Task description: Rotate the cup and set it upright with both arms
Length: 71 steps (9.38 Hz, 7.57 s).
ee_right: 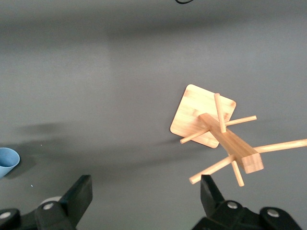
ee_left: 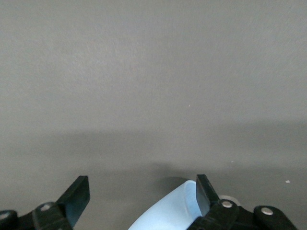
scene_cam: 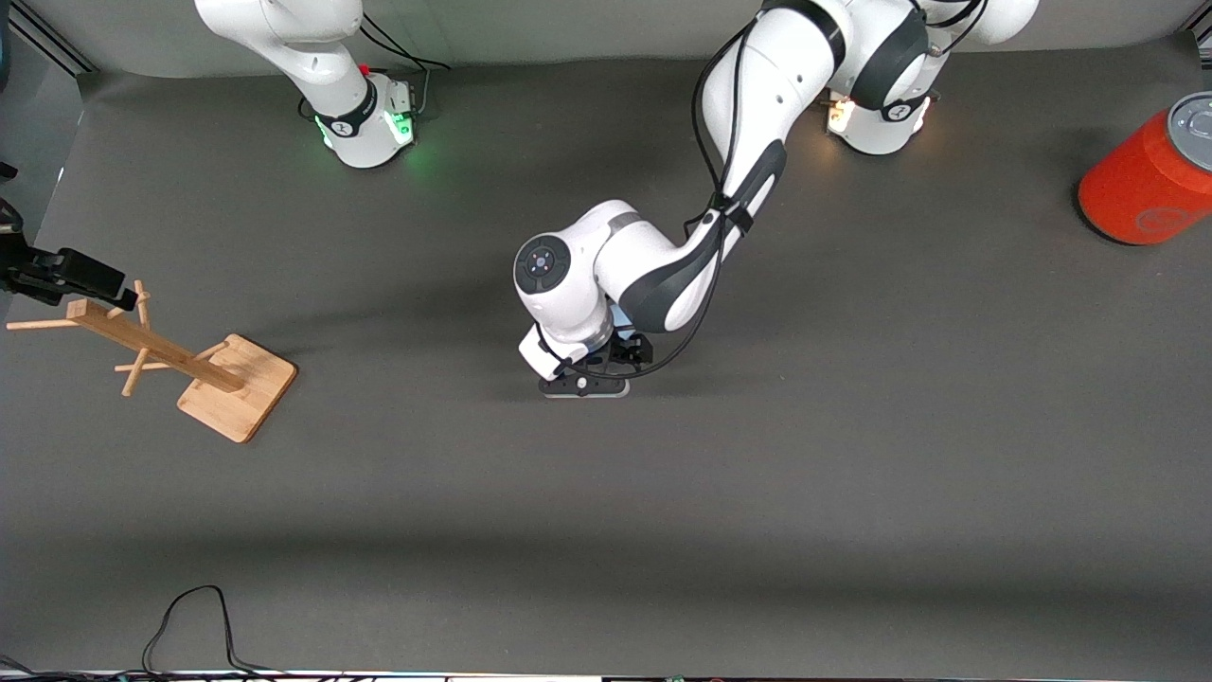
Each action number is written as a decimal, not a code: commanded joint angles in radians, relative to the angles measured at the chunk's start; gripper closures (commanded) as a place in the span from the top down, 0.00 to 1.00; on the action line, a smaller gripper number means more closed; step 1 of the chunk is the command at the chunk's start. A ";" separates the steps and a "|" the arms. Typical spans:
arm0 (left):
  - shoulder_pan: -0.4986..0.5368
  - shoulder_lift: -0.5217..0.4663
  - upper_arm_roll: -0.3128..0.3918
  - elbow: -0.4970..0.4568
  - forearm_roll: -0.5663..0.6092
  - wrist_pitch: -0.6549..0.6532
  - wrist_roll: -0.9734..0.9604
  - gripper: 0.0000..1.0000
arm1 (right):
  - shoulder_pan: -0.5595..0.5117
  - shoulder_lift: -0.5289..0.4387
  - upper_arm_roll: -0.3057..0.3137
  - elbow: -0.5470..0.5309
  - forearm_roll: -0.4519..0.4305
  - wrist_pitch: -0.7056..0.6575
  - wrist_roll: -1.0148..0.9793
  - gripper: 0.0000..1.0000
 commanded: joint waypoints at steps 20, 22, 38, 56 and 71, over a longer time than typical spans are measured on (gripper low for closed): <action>0.217 -0.401 -0.056 -0.192 -0.045 -0.036 0.405 0.00 | 0.008 -0.020 -0.073 -0.026 0.011 0.029 -0.059 1.00; 0.234 -0.559 -0.051 -0.548 -0.045 0.296 0.385 0.00 | 0.011 -0.023 -0.073 -0.024 0.008 0.031 -0.059 1.00; 0.172 -0.455 -0.035 -0.938 1.360 0.968 -1.172 0.99 | 0.046 -0.027 -0.063 -0.024 -0.069 -0.018 -0.080 1.00; 0.600 -0.873 -0.070 -0.728 -0.074 0.063 0.632 1.00 | 0.114 -0.066 -0.060 -0.047 -0.065 -0.020 -0.013 1.00; 0.778 -1.003 0.025 -0.763 -0.119 -0.107 0.864 1.00 | 0.168 -0.001 -0.060 -0.043 -0.049 -0.031 0.012 1.00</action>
